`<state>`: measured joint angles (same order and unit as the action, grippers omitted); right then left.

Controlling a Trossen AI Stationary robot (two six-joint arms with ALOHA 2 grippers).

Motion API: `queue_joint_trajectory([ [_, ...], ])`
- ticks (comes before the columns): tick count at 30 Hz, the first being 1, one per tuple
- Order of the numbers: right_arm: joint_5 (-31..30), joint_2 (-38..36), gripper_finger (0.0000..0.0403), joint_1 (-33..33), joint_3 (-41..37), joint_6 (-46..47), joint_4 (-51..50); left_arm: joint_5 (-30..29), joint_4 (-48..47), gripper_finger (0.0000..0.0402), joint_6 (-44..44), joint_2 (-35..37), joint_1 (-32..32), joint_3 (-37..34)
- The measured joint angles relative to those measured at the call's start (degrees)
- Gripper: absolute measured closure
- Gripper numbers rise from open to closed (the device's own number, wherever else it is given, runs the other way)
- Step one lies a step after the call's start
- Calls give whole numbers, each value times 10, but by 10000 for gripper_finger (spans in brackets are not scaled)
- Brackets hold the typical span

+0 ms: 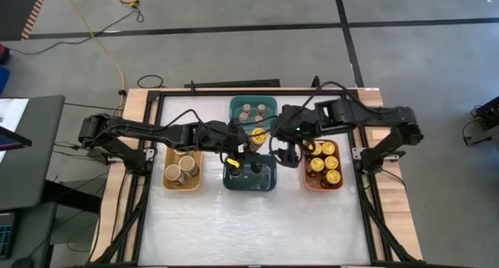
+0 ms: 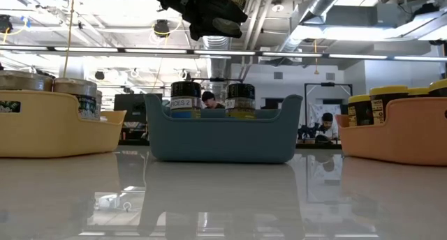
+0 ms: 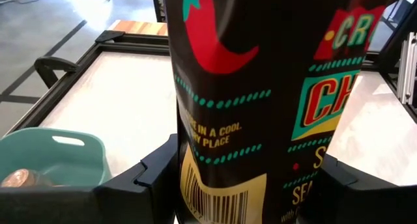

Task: Sort spices by type
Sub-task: Put the yellow seasoning into the orange bin

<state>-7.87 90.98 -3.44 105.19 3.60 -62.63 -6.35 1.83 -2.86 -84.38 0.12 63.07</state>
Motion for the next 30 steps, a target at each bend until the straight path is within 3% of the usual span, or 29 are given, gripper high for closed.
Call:
queue_joint_trajectory([
  [20, 1, 134, 43, 21, 171, -37, -77, -1, -3, 186, 0, -1, -2, 0],
  [30, 4, 134, 105, 21, 172, -37, -75, -1, -9, 186, 0, -1, -1, 0],
])
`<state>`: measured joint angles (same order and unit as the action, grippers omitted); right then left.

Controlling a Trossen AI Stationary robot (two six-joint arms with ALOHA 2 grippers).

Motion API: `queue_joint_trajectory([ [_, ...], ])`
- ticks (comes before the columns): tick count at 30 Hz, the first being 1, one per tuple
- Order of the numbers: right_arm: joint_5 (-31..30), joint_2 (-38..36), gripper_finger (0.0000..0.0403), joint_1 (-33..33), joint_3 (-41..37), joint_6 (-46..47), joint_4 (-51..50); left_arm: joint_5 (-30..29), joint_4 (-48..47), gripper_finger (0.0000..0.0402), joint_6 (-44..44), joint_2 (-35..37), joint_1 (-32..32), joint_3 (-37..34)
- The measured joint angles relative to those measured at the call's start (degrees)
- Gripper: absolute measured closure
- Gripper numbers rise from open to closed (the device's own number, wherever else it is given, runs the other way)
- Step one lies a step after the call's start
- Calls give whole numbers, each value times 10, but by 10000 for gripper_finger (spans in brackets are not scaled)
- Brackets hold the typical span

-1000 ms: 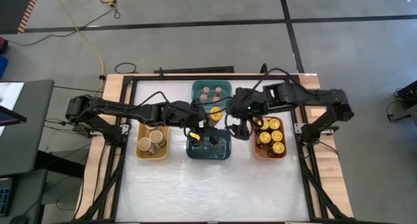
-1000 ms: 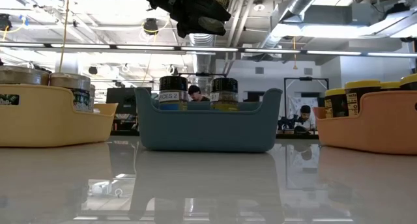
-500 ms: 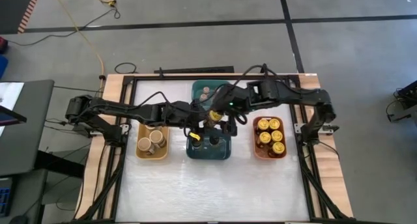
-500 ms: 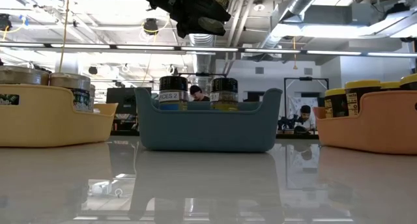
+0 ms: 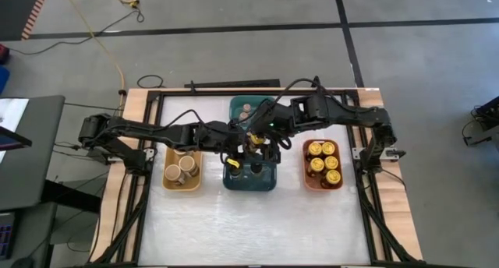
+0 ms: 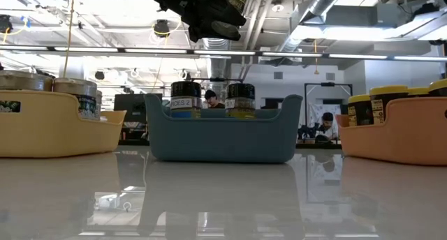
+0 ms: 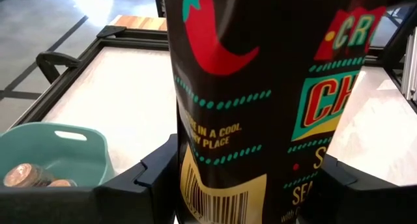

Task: Sort spices by type
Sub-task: Put the yellow seasoning into the orange bin

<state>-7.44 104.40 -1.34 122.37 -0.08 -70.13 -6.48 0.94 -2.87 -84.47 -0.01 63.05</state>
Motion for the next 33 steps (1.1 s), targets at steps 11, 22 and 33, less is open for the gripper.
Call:
queue_joint_trajectory([
  [11, 1, 0, 140, 0, 0, 0, 0, 0, 1, 170, 2, 0, 0, 0],
  [22, 2, -1, 146, 0, 0, 0, 0, 0, 1, 167, -6, 0, 0, 0],
  [33, 1, -1, 147, 0, 0, 1, -1, 0, 1, 161, -17, 0, 0, 0],
])
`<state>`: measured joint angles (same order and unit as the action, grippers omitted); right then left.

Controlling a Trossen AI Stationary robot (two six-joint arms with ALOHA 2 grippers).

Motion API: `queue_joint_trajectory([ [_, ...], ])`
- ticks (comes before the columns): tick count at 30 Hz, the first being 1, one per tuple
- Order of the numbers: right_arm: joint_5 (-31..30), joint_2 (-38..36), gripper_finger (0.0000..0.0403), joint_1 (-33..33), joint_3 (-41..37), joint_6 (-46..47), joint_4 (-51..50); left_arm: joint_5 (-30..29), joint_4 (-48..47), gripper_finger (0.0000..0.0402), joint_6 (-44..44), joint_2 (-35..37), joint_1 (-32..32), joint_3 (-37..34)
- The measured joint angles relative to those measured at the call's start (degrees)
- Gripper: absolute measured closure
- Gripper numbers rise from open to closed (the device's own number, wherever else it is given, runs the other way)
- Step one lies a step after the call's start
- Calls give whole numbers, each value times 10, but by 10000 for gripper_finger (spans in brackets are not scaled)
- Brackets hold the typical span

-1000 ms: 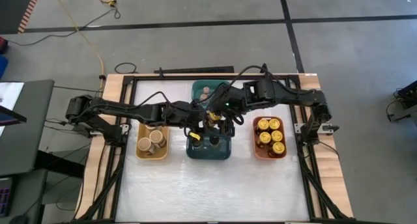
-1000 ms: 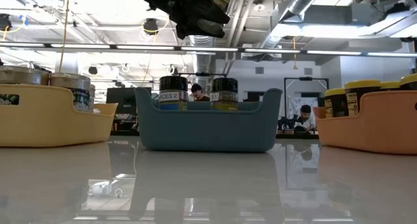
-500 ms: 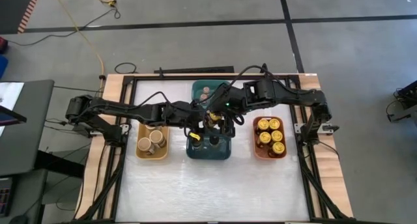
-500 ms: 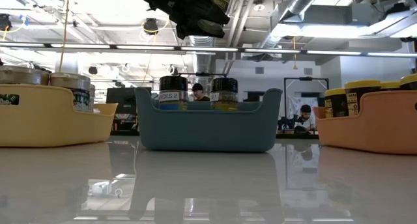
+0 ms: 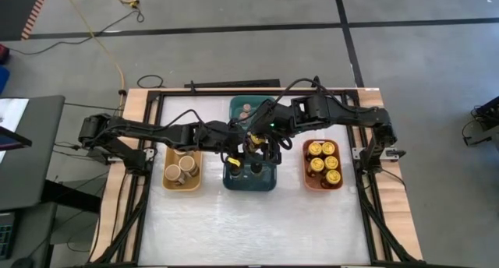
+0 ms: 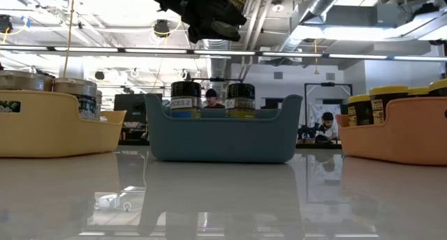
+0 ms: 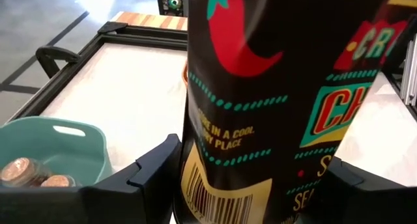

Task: Sort spices by type
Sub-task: Put the yellow seasoning into the orange bin

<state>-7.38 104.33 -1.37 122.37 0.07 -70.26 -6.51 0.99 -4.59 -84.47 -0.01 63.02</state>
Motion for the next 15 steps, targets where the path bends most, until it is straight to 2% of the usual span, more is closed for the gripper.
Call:
queue_joint_trajectory([
  [5, 0, 0, 148, 0, 0, 0, 0, 0, 0, 160, -19, 0, 0, 0],
  [11, -3, 0, 148, 0, 0, -1, -1, -9, -1, 159, 1, 0, 0, 0],
  [15, -3, 0, 148, 0, 0, -1, -1, -10, -2, 141, 2, 0, 0, 0],
])
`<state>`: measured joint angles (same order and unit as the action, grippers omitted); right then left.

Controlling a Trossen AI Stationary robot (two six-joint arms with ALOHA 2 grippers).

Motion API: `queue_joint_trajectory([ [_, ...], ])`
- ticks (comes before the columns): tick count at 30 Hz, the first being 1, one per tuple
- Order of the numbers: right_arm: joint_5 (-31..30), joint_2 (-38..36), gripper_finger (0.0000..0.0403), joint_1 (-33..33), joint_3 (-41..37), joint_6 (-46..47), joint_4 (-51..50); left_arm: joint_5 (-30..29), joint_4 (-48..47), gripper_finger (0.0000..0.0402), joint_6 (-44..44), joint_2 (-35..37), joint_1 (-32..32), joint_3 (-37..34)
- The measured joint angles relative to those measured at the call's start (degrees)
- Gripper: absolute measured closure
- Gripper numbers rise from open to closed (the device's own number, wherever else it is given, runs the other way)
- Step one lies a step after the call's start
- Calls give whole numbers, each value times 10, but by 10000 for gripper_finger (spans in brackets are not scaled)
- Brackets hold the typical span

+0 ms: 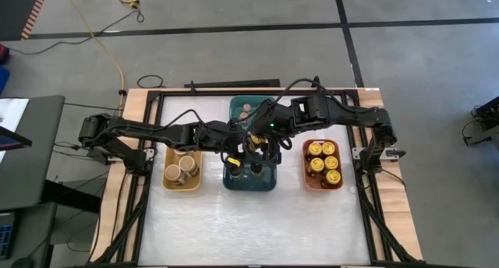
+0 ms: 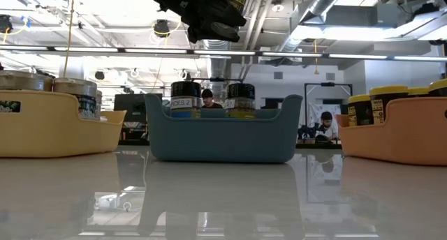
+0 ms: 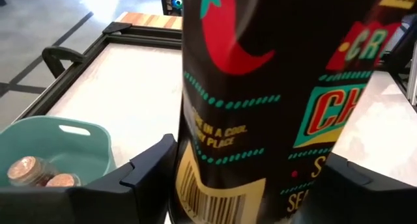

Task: Sort spices by type
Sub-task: Put the yellow seasoning into the orange bin

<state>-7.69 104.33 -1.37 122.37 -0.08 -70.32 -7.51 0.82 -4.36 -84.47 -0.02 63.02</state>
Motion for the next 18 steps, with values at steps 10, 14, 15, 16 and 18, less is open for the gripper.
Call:
queue_joint_trajectory([
  [10, -1, 0, 148, 3, 0, 0, -24, 0, 0, 95, -20, 0, 0, 0],
  [14, -1, 0, 148, 11, 0, 19, -52, 0, -2, 95, -15, 4, 0, 0],
  [15, -1, 0, 148, 13, 0, 27, -55, 0, -5, 95, -12, 8, 0, 0],
  [16, 0, -1, 148, 16, 0, 32, -57, 0, -7, 95, -9, 10, 0, 0],
  [18, -1, -4, 148, 21, 0, 43, -74, 0, -8, 95, -8, 18, 0, 0],
])
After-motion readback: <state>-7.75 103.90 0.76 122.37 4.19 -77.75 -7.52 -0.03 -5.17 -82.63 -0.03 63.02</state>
